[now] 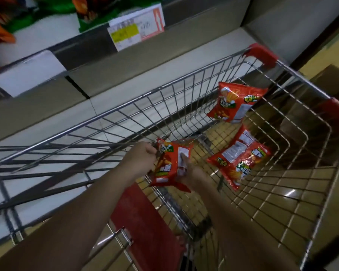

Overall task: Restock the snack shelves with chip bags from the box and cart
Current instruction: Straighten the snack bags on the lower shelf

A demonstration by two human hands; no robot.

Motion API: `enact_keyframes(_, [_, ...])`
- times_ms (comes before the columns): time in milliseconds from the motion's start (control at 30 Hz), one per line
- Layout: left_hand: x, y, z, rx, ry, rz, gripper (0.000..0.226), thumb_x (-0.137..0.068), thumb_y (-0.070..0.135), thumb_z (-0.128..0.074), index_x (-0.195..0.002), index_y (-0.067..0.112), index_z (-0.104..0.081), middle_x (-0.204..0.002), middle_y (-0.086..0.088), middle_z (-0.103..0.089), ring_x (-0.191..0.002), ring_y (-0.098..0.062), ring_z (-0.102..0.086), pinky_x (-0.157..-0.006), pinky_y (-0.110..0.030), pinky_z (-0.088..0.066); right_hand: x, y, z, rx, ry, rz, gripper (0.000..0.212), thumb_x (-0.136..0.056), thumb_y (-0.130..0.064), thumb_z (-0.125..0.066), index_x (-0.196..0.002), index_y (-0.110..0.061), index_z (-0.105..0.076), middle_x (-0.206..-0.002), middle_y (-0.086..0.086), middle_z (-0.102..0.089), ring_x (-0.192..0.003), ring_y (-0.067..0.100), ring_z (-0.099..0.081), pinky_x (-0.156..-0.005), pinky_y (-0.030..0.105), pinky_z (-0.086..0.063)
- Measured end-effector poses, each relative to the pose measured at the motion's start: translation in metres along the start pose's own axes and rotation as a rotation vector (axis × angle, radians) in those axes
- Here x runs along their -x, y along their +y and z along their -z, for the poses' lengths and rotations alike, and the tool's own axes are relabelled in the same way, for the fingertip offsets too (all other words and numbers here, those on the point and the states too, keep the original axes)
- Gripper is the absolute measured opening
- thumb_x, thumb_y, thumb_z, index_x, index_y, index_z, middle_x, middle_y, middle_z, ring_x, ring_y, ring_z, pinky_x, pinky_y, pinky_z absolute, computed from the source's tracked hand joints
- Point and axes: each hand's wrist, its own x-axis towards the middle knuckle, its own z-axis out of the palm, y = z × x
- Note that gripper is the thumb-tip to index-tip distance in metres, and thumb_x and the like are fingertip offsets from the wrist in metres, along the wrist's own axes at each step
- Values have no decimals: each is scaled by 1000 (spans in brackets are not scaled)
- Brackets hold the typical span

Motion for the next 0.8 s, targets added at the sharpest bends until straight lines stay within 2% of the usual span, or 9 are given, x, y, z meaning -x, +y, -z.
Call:
enact_keyframes(100, [-5, -5, -2, -195, 11, -45, 33, -94, 13, -52, -126, 18, -54, -125, -14, -60, -110, -34, -59, -86, -37, -49, -6, -4, 34, -19, -160, -104, 67, -89, -22, -69, -145, -8, -35, -139, 9, -52, -124, 30, -55, -95, 34, -54])
enact_keyframes(200, [-8, -10, -2, -418, -139, -205, 74, -85, 2, -60, -147, 33, -31, -142, -6, -45, -117, -23, -55, -89, -32, -50, 10, -27, 77, -73, -278, -189, 52, -90, -37, -65, -128, -5, -52, -117, 15, -66, -98, 25, -68, -83, 32, -57])
enact_keyframes(267, [-9, -10, -4, -351, -280, -257, 98, -77, -5, -68, -145, 49, -22, -145, 1, -38, -120, -20, -52, -90, -37, -54, 19, -38, 101, -137, -356, -210, 41, -94, -38, -57, -120, -7, -57, -107, 9, -66, -93, 20, -65, -79, 26, -54])
enact_keyframes(400, [-6, 2, -15, -144, -246, -342, 55, -71, 20, -85, -110, 38, -51, -104, 26, -50, -94, -6, -60, -64, -19, -48, 24, -29, 124, -170, -488, -234, 51, -99, -41, -47, -132, -2, -49, -120, 17, -59, -112, 29, -56, -91, 31, -48])
enact_keyframes(500, [-6, 10, -25, -279, 11, -368, 40, -76, 34, -79, -103, 31, -51, -88, 15, -56, -80, -9, -55, -59, -22, -35, 17, -6, 116, -416, -151, -181, 39, -99, -46, -45, -114, -13, -59, -123, 22, -61, -112, 33, -60, -93, 40, -53])
enact_keyframes(567, [-8, 10, -29, -320, 181, -327, 45, -77, 38, -78, -112, 26, -53, -92, 9, -55, -84, -15, -53, -66, -25, -36, 6, 22, 113, 2, 198, -107, 46, -95, -51, -51, -129, -21, -52, -134, 21, -55, -118, 33, -57, -101, 51, -48])
enact_keyframes(667, [-15, 7, -22, -48, 279, -206, 41, -72, 36, -82, -98, 20, -55, -83, 5, -59, -83, -23, -62, -72, -37, -52, -3, 69, 109, 1015, 188, -158, 86, -88, -50, -62, -154, -38, -8, -162, 15, -1, -149, 38, -3, -114, 66, -16])
enact_keyframes(733, [-17, 4, -15, 161, 275, -158, 38, -70, 35, -85, -88, 22, -54, -87, 0, -61, -85, -29, -67, -74, -51, -57, -3, 82, 104, 1263, 123, -169, 95, -88, -45, -64, -153, -38, 5, -161, 13, 19, -147, 36, 19, -113, 71, -6])
enact_keyframes(800, [-16, 4, -9, 253, 263, -109, 37, -73, 33, -83, -91, 22, -52, -94, -1, -61, -87, -27, -67, -70, -49, -59, -7, 79, 101, 1302, 196, -141, 78, -91, -44, -60, -153, -32, -14, -163, 13, 1, -150, 35, 7, -115, 68, -6])
